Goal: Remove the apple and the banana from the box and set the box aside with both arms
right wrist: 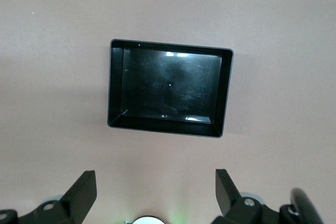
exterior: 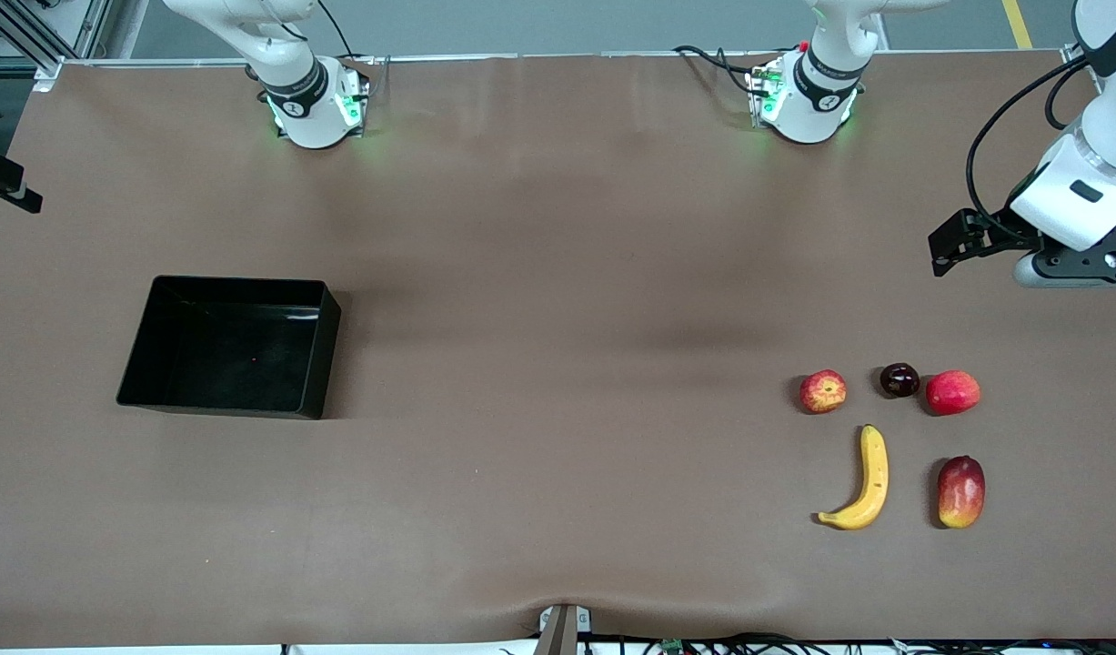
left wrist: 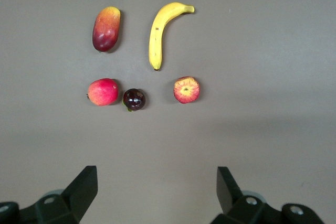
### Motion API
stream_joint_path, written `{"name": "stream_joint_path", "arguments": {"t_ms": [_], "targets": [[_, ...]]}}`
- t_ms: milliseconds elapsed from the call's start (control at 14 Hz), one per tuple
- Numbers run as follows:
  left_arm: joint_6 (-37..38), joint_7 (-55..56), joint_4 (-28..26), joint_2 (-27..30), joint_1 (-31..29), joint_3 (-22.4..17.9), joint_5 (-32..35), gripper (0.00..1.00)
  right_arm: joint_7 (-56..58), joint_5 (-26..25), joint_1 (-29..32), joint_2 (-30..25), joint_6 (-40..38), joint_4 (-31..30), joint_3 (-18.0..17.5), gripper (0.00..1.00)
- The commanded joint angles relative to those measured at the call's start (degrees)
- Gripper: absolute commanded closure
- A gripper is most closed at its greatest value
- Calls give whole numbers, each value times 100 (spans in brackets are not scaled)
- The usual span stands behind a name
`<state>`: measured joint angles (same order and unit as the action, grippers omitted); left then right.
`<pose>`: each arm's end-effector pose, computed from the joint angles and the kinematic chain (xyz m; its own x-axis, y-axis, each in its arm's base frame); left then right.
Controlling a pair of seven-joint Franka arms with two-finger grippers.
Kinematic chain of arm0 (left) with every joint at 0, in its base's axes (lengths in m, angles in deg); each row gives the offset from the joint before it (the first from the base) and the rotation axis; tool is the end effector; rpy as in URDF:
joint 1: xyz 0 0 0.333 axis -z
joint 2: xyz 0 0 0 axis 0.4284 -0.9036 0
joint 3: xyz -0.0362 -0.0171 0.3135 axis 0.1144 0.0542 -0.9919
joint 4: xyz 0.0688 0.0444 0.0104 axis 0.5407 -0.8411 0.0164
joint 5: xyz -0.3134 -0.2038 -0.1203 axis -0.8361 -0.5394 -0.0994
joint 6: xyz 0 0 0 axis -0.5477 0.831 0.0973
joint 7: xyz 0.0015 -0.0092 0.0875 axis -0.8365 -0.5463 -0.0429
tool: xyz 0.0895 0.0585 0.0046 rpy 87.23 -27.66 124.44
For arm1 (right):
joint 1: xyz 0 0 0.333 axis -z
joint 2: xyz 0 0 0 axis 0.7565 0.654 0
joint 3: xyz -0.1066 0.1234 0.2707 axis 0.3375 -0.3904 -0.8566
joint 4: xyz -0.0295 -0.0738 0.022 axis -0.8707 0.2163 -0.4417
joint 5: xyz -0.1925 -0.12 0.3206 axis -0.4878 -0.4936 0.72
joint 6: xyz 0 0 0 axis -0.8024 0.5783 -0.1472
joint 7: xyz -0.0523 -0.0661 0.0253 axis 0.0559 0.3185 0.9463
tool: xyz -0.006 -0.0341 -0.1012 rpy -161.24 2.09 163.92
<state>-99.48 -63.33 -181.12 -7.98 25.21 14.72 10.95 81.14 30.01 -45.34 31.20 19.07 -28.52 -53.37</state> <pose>0.5644 -0.0626 0.6060 0.9970 -0.0530 0.0560 -0.0490 -0.9963 -0.0708 0.5289 -0.0806 0.6684 0.9976 0.0517 -0.0468 0.0490 -0.9971 -0.0579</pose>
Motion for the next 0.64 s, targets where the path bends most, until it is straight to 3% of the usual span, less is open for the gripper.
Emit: {"name": "stream_joint_path", "arguments": {"t_ms": [0,286,571], "targets": [[15,-17,34,62,-29,27,-114,0,-68,-88,-12,-110,0,-147,-74,0],[33,9,227,18,-55,18,-281,0,-77,-79,-82,-118,9,-147,-83,0],[33,-9,271,9,-64,18,-290,0,-910,-132,-65,-241,-158,-165,-56,0]]}}
